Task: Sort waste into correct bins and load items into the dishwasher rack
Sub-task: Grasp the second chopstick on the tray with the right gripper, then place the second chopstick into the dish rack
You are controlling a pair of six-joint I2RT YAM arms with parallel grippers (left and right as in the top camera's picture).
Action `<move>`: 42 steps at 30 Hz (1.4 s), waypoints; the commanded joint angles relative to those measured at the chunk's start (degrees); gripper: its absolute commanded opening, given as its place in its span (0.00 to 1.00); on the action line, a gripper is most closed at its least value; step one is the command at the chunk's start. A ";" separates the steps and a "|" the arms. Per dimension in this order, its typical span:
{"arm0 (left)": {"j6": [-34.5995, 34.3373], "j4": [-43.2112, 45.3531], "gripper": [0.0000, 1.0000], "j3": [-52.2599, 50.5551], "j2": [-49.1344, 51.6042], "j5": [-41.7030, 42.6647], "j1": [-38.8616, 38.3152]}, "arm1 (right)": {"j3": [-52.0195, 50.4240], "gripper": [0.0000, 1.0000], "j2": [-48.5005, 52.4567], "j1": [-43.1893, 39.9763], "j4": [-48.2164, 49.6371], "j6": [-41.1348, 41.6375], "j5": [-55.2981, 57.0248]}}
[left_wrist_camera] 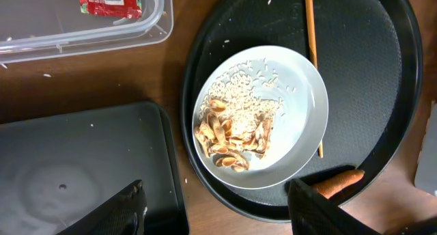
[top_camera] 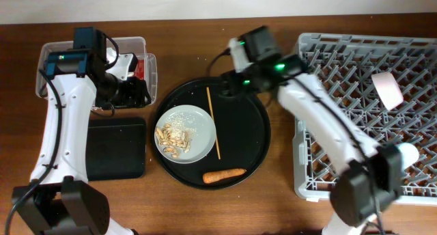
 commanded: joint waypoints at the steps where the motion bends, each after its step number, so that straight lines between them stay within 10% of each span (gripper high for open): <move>1: 0.13 0.07 0.66 0.48 -1.44 -0.28 -0.28 | 0.50 0.72 5.60 3.89 4.66 1.44 5.07; 18: -7.08 3.67 0.73 0.48 -1.44 -9.33 -0.13 | 0.50 0.60 21.73 8.59 10.88 13.38 11.85; 32: -7.08 3.63 0.76 0.48 -1.44 -9.31 -0.13 | 0.44 0.05 22.45 8.72 1.55 17.42 15.26; 42: -7.08 3.48 0.77 0.46 -1.44 -9.20 -0.13 | 3.58 0.04 9.62 4.90 -5.84 17.38 15.28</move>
